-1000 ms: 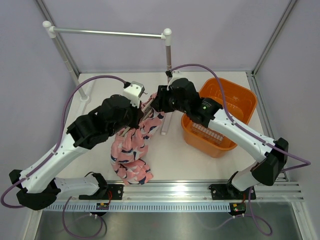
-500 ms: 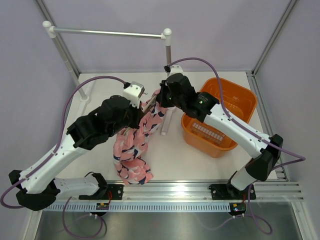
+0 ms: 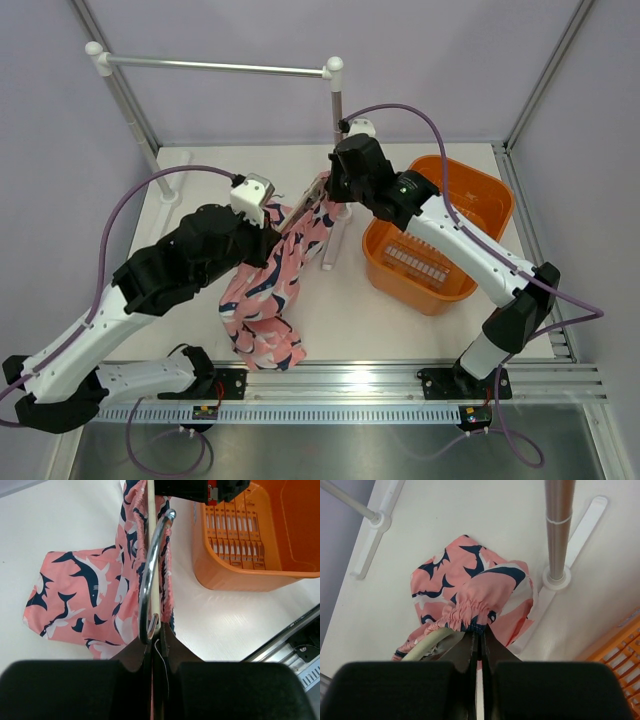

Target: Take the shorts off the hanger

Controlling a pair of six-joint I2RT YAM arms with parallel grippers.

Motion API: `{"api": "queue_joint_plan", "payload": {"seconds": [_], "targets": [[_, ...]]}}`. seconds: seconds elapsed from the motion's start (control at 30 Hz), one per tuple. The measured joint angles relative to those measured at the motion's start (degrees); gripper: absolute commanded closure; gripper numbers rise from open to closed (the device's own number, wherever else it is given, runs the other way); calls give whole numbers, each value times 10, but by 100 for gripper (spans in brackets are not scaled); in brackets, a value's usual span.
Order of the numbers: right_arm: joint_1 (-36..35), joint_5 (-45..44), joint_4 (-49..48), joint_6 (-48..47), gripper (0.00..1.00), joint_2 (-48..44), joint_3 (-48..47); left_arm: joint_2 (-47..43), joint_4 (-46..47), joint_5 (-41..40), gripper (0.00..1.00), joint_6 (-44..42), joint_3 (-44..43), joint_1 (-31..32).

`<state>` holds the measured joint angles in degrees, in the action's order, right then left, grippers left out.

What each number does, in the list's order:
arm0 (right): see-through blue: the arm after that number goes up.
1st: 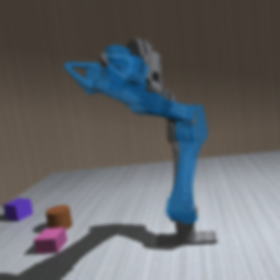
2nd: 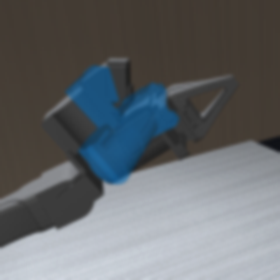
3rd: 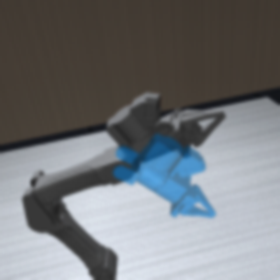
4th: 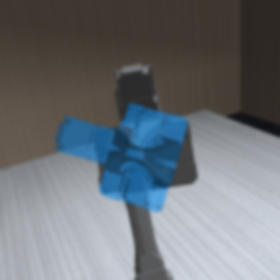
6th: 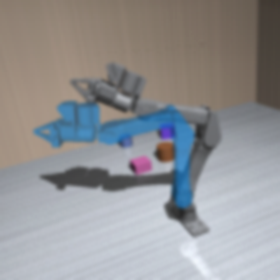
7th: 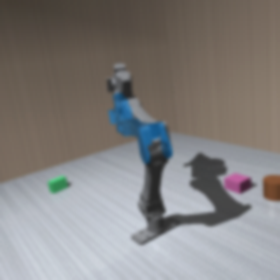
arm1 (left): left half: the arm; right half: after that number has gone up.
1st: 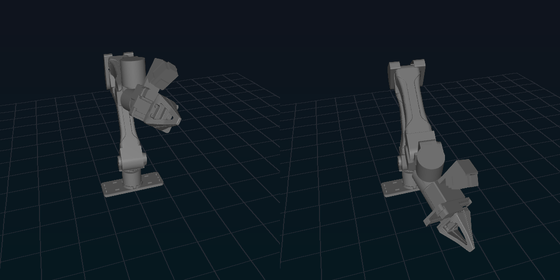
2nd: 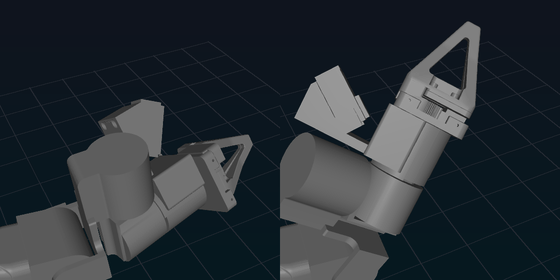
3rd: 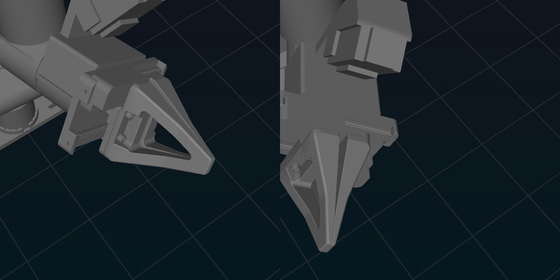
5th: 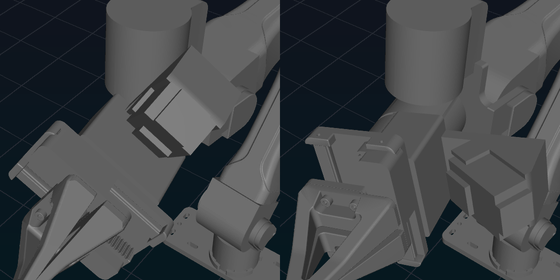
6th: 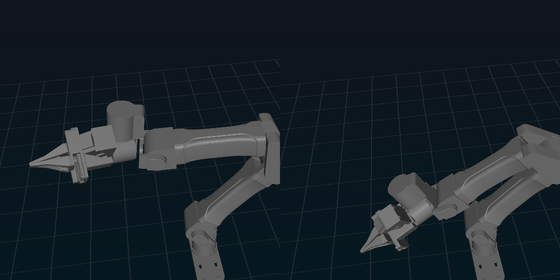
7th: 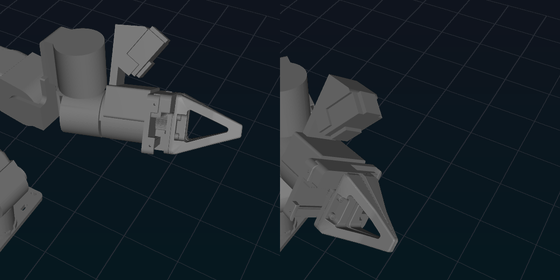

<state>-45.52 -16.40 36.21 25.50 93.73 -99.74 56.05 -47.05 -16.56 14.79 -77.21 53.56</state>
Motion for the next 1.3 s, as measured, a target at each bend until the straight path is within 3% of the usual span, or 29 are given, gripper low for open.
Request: {"api": "queue_joint_plan", "payload": {"seconds": [0.43,0.73,1.3], "targets": [[15,25,-9,2,100,3,16,-38,32,6,100,-1,36,1],[-50,2,-26,6,100,-38,90,-90,78,-4,100,5,100,6],[-105,-64,-64,3,100,-67,102,-155,188,-37,100,43,181,12]]}}
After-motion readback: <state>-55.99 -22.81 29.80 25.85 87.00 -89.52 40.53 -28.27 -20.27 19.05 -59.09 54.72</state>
